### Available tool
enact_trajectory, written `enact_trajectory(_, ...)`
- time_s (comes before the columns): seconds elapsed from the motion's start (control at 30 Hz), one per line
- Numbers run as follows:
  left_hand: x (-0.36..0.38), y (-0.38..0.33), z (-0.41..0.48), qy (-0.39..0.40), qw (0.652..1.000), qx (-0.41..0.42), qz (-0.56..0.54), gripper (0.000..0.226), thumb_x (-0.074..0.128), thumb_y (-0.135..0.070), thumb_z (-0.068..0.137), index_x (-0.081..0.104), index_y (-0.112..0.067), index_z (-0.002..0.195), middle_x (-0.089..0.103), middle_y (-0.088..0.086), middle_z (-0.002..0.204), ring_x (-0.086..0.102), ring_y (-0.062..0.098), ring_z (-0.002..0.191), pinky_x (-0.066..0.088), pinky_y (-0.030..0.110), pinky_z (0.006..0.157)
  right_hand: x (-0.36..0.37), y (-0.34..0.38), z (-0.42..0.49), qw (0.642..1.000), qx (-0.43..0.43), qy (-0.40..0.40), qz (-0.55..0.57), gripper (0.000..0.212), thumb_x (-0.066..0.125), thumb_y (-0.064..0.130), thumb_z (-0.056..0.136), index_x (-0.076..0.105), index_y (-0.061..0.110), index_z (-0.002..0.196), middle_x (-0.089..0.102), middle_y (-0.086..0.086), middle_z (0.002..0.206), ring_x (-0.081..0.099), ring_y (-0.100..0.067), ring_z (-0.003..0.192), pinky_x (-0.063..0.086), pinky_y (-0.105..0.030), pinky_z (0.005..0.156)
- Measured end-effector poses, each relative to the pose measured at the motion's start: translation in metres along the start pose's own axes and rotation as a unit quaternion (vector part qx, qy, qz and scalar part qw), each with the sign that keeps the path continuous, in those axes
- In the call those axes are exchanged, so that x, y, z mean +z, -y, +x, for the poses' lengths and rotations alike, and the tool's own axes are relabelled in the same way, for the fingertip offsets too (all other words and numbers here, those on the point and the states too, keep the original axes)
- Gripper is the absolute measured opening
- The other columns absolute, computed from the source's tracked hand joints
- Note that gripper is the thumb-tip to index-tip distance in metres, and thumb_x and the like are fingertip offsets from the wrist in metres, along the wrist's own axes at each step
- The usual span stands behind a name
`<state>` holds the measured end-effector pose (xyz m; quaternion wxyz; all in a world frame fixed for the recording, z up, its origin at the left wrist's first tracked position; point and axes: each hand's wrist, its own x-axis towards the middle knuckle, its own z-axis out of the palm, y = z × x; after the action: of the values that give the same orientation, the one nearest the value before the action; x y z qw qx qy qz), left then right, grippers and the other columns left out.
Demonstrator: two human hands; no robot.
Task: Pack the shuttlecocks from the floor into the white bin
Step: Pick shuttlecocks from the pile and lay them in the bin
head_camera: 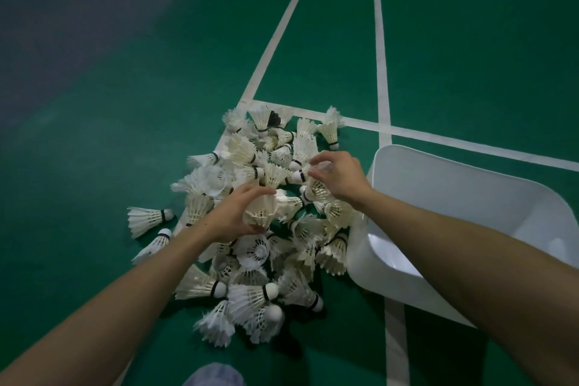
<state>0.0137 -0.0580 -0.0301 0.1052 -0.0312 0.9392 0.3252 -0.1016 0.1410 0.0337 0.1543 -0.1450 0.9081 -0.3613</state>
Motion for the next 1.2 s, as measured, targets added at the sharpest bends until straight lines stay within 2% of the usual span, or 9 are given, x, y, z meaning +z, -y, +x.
enact_trajectory(0.1,0.002,-0.005,0.003,-0.001,1.0,0.006,0.0,0.077,0.083,-0.032,0.066,0.042,-0.048,0.129,0.035,-0.007,0.145,0.037,0.019,0.129,0.037,0.04,0.105,-0.003,0.007,-0.005,1.0,0.004,-0.014,0.014,0.029,0.072,0.03,0.084,0.068,0.019,0.11,0.064,-0.004,0.124,0.059,-0.02,0.112,0.047,-0.046,0.102)
enact_trajectory(0.4,-0.014,-0.035,0.0,-0.052,0.997,-0.005,-0.062,0.075,0.084,-0.019,0.065,0.048,-0.039,0.128,0.044,0.001,0.139,0.041,0.02,0.123,0.038,0.049,0.106,-0.046,0.041,-0.025,0.997,-0.074,0.011,0.019,0.033,0.073,0.025,0.082,0.068,0.013,0.112,0.064,-0.004,0.125,0.058,-0.014,0.109,0.046,-0.038,0.102)
enact_trajectory(0.5,-0.034,-0.056,-0.001,-0.069,0.994,-0.014,-0.083,0.077,0.083,-0.016,0.065,0.048,-0.039,0.129,0.043,0.005,0.141,0.042,0.023,0.124,0.038,0.054,0.105,-0.064,0.04,-0.033,0.996,-0.065,0.001,0.062,0.031,0.073,0.024,0.081,0.069,0.012,0.108,0.066,-0.003,0.119,0.061,-0.017,0.105,0.053,-0.043,0.094)
enact_trajectory(0.6,-0.05,-0.075,-0.008,-0.111,0.982,-0.031,-0.148,0.077,0.083,-0.011,0.063,0.05,-0.039,0.127,0.039,0.004,0.146,0.041,0.027,0.128,0.035,0.052,0.106,-0.088,0.043,-0.041,0.991,-0.059,-0.018,0.118,0.028,0.073,0.022,0.082,0.069,0.008,0.106,0.066,-0.003,0.108,0.061,-0.016,0.097,0.054,-0.027,0.077)
enact_trajectory(0.67,-0.06,-0.095,-0.014,-0.13,0.971,-0.024,-0.201,0.075,0.083,-0.007,0.061,0.053,-0.046,0.118,0.04,0.005,0.144,0.046,0.029,0.125,0.041,0.054,0.102,-0.105,0.046,-0.045,0.982,-0.058,-0.048,0.171,0.028,0.075,0.021,0.081,0.07,0.008,0.105,0.065,0.001,0.1,0.061,-0.013,0.093,0.055,-0.027,0.076)
enact_trajectory(0.8,-0.078,-0.143,-0.02,-0.144,0.947,-0.005,-0.287,0.076,0.081,-0.005,0.055,0.054,-0.04,0.117,0.044,0.009,0.134,0.06,0.029,0.105,0.051,0.047,0.092,-0.131,0.053,-0.058,0.948,-0.052,-0.073,0.305,0.02,0.078,0.018,0.078,0.07,0.012,0.096,0.065,-0.005,0.1,0.064,-0.024,0.094,0.058,-0.041,0.079)
enact_trajectory(0.93,-0.09,-0.19,-0.028,-0.143,0.911,-0.007,-0.386,0.073,0.074,0.009,0.061,0.052,-0.03,0.119,0.05,0.012,0.115,0.066,0.025,0.087,0.059,0.031,0.072,-0.163,0.055,-0.075,0.912,-0.062,-0.032,0.404,0.025,0.074,0.015,0.081,0.068,0.007,0.104,0.065,-0.01,0.108,0.067,-0.025,0.089,0.06,-0.044,0.075)
enact_trajectory(1.1,-0.098,-0.227,-0.03,-0.114,0.926,-0.001,-0.36,0.077,0.075,0.008,0.06,0.051,-0.028,0.124,0.05,0.017,0.115,0.065,0.03,0.09,0.059,0.033,0.071,-0.186,0.023,-0.099,0.848,-0.055,-0.066,0.523,0.026,0.072,0.01,0.082,0.066,0.003,0.107,0.063,-0.01,0.11,0.068,-0.022,0.082,0.06,-0.039,0.067)
enact_trajectory(1.2,-0.097,-0.246,-0.024,-0.063,0.942,0.018,-0.328,0.078,0.074,0.012,0.063,0.052,-0.027,0.127,0.05,0.022,0.119,0.067,0.034,0.091,0.058,0.038,0.077,-0.191,0.001,-0.11,0.802,-0.054,-0.069,0.591,0.024,0.07,0.005,0.083,0.065,0.003,0.106,0.061,-0.012,0.114,0.068,-0.023,0.087,0.059,-0.041,0.07)
